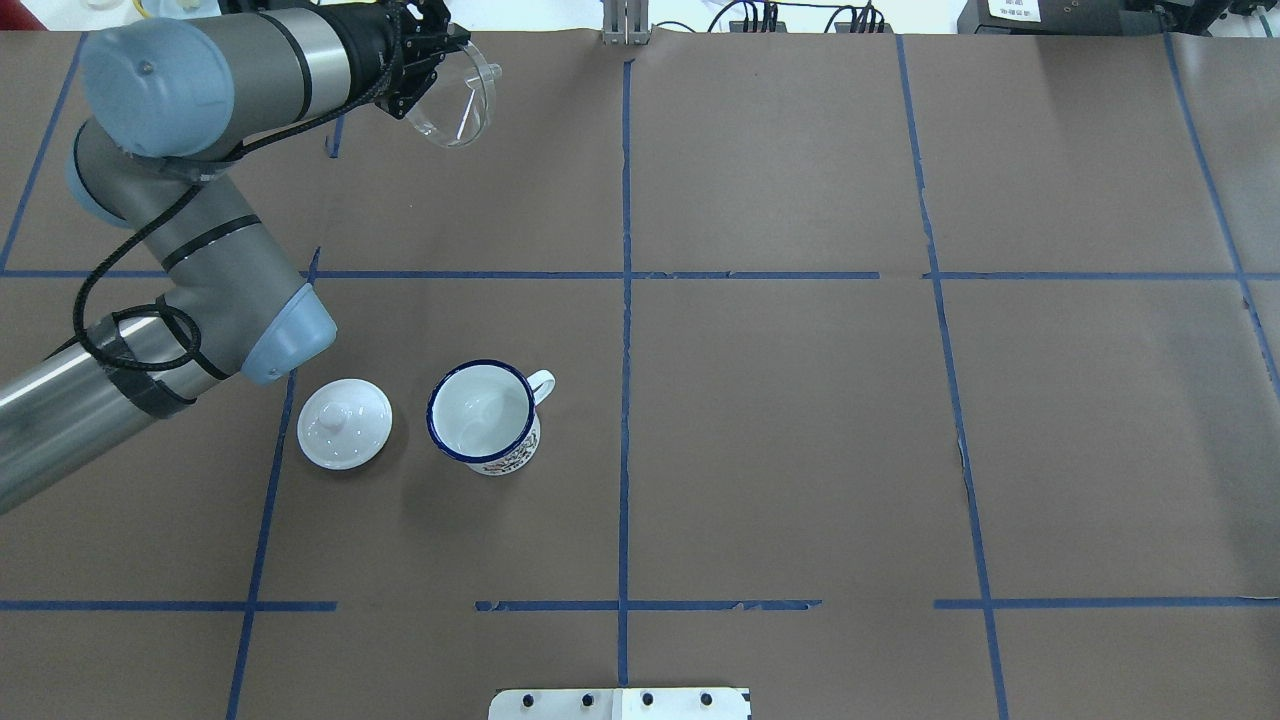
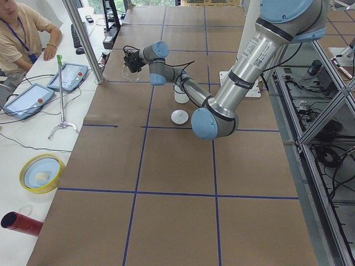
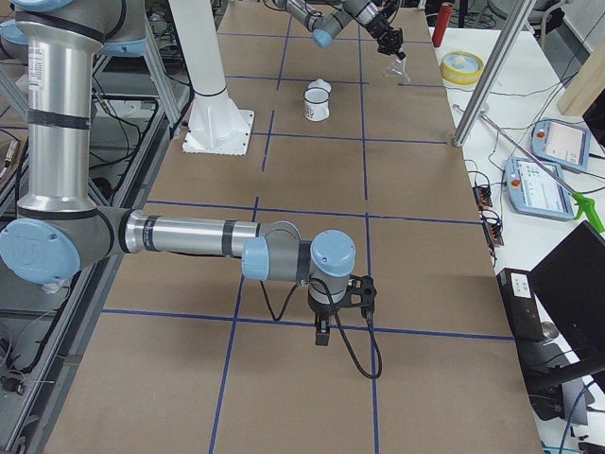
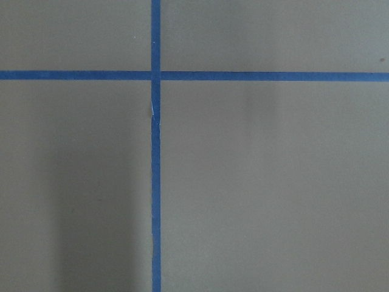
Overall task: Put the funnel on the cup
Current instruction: 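Lift the funnel with the left gripper and carry it over the mug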
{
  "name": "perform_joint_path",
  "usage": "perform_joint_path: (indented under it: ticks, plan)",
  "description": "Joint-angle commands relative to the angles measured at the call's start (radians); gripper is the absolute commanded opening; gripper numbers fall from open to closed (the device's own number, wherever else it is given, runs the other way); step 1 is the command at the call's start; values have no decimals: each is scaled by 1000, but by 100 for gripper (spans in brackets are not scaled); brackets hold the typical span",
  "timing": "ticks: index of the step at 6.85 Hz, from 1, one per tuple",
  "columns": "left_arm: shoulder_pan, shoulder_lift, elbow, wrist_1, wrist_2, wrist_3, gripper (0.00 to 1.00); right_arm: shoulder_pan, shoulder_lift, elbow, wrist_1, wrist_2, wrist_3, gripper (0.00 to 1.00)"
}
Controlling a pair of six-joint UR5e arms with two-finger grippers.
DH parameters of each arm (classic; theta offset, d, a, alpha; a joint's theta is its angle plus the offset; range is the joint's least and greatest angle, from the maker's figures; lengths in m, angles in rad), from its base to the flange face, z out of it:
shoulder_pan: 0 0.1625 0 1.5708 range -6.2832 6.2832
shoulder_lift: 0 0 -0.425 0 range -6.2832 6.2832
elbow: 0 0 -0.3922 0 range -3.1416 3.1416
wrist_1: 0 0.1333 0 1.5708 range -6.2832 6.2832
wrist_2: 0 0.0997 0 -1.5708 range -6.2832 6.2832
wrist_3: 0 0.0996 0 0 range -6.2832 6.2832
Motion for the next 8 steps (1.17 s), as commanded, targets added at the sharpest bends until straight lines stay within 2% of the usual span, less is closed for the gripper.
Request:
perform_joint_path:
  ticks: [1, 2, 4, 5, 6, 8]
  plan:
    - [3, -45, -260, 450, -127, 100, 0, 0, 0, 0, 0, 0, 0, 100]
    - [3, -118, -292, 652, -175, 163, 0, 0, 0, 0, 0, 0, 0, 100]
    - [44, -248, -332, 1071, -332, 367, 0, 0, 0, 0, 0, 0, 0, 100]
    - [81, -307, -329, 1266, -361, 469, 0, 0, 0, 0, 0, 0, 0, 100]
    - [113, -333, -324, 1392, -364, 532, 0, 0, 0, 0, 0, 0, 0, 100]
    - [193, -318, -233, 1377, -365, 623, 0, 0, 0, 0, 0, 0, 0, 100]
